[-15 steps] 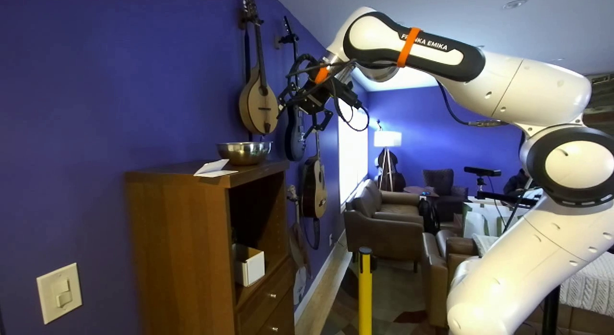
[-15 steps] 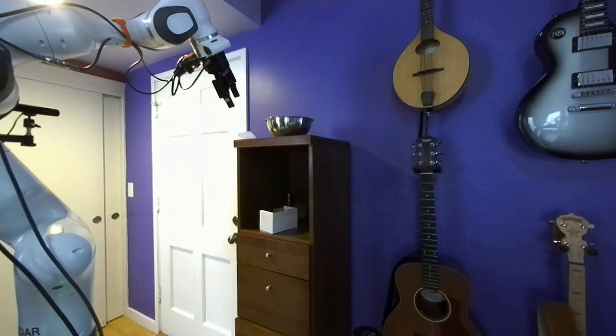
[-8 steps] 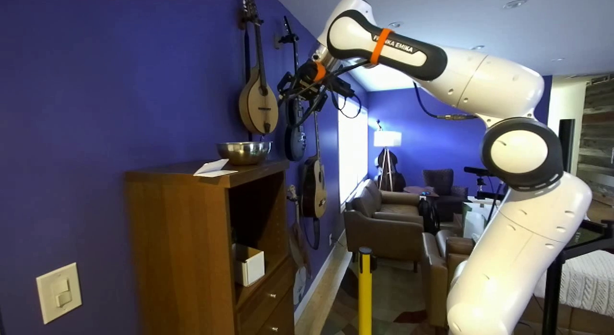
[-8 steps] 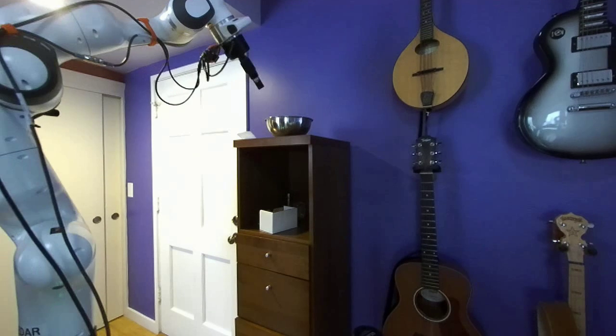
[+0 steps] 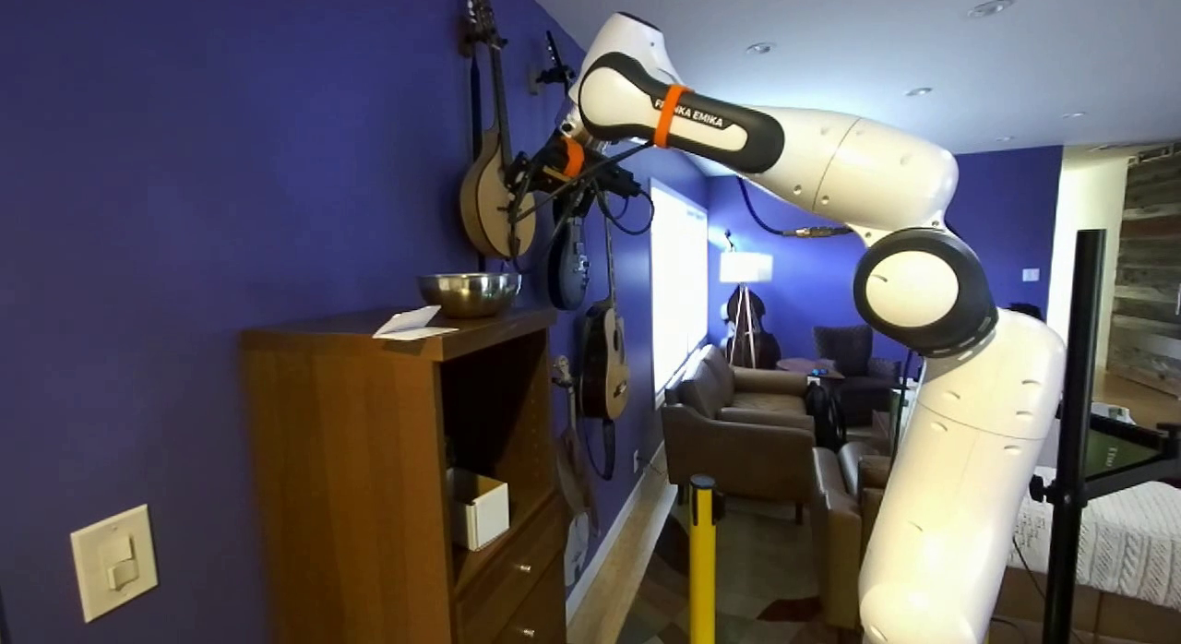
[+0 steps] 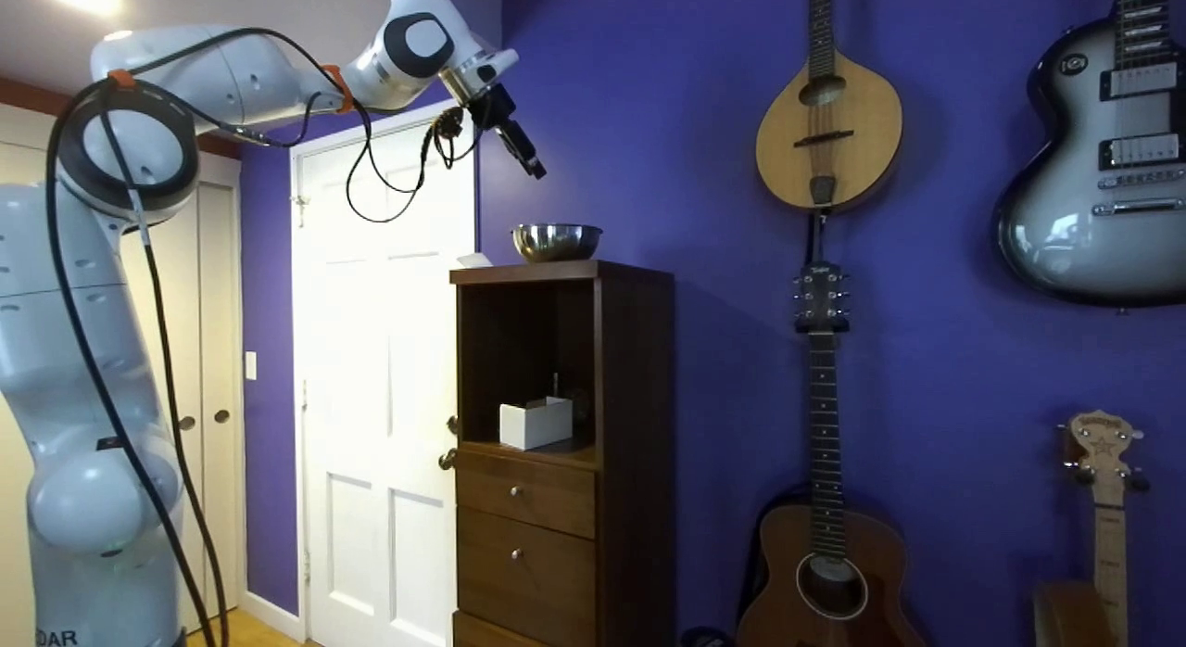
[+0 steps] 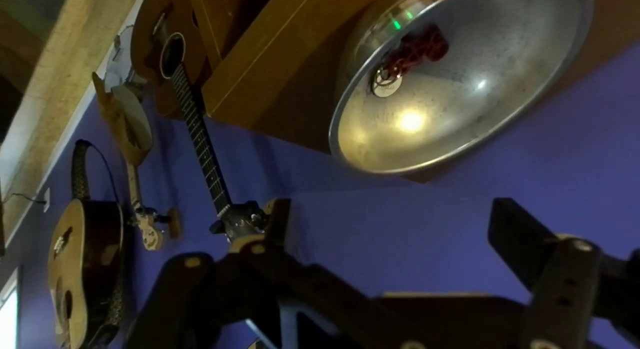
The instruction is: Pour out the keys in the silver bowl
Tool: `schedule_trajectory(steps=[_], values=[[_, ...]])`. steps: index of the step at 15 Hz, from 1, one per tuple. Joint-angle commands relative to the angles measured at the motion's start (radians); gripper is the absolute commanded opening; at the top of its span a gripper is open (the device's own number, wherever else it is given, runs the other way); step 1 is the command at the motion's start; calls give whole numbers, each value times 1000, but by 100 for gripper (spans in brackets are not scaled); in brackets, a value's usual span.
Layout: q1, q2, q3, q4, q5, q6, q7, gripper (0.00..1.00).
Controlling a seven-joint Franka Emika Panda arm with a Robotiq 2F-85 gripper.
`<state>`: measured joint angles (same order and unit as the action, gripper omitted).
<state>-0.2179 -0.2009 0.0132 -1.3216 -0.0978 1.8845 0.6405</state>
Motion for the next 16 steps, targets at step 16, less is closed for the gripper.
schedule_trajectory(steps=[16], values=[[3,175,-14,171,91,-285,-143,100]])
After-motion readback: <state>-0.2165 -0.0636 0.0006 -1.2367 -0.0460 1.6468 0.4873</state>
